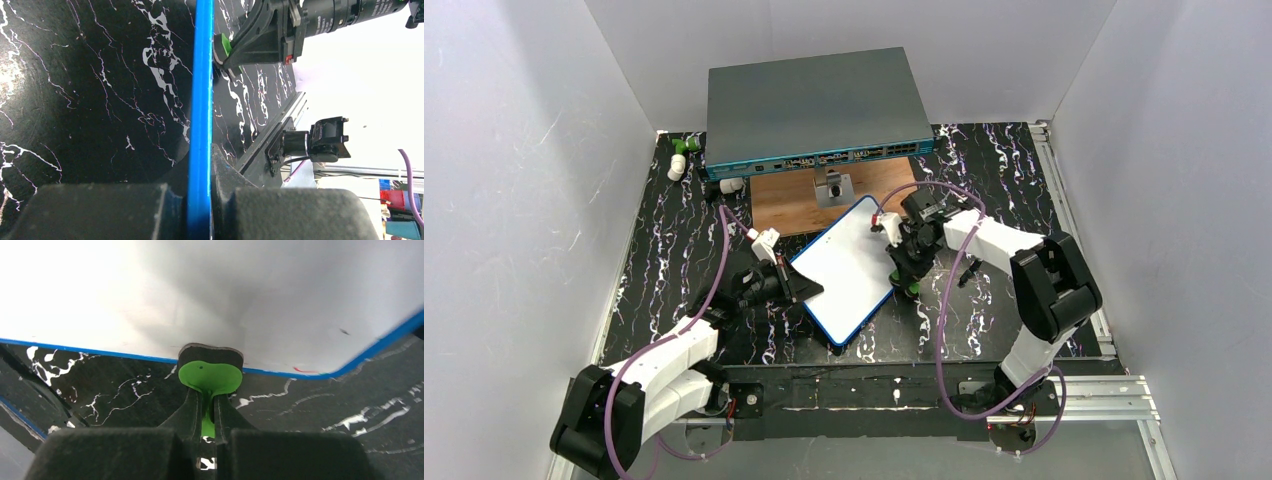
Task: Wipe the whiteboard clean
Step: Erase the whiteboard at the center of the board.
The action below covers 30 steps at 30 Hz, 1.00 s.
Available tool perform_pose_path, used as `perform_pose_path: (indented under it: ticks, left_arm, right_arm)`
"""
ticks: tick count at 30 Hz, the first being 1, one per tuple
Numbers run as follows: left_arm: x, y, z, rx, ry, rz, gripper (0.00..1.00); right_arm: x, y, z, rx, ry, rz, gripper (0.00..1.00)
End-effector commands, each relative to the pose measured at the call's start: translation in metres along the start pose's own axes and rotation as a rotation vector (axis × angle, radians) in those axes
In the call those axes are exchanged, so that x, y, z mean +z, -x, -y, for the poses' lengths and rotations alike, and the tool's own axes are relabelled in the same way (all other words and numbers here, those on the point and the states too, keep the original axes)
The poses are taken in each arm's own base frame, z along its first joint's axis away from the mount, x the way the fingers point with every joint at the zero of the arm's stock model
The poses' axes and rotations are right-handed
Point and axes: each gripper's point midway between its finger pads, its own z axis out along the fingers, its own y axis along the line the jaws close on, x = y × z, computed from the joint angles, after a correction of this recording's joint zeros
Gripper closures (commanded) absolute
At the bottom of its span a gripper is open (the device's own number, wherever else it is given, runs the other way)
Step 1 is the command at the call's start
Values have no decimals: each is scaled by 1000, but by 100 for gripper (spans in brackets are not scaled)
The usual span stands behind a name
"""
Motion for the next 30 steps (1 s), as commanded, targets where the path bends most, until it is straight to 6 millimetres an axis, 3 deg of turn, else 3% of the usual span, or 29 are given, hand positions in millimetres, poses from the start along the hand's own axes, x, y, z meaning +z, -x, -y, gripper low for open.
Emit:
perform_pose_path:
  ticks: [1,5,12,17,24,30]
  left_arm:
    - [-8,-43,-26,-59,98,-158,100]
    - [-7,-43,-26,-58,94,-160,100]
    - [-7,-42,-25,-58,91,-162,100]
    - [-7,-41,-24,-55,90,-160,100]
    - [-7,-40,-24,-47,94,-161,100]
    - [-5,-39,-24,-52,90,-164,100]
  right_arm:
    - [-20,23,41,90,-141,133,99]
    - [-32,18,73,156,-247,167,99]
    - [-14,7,74,156,-216,86,99]
    - [2,-10,56,115,-146,-14,99]
    - [7,-32,27,23,-90,-121,99]
    - [17,-32,-9,-64,5,-156,99]
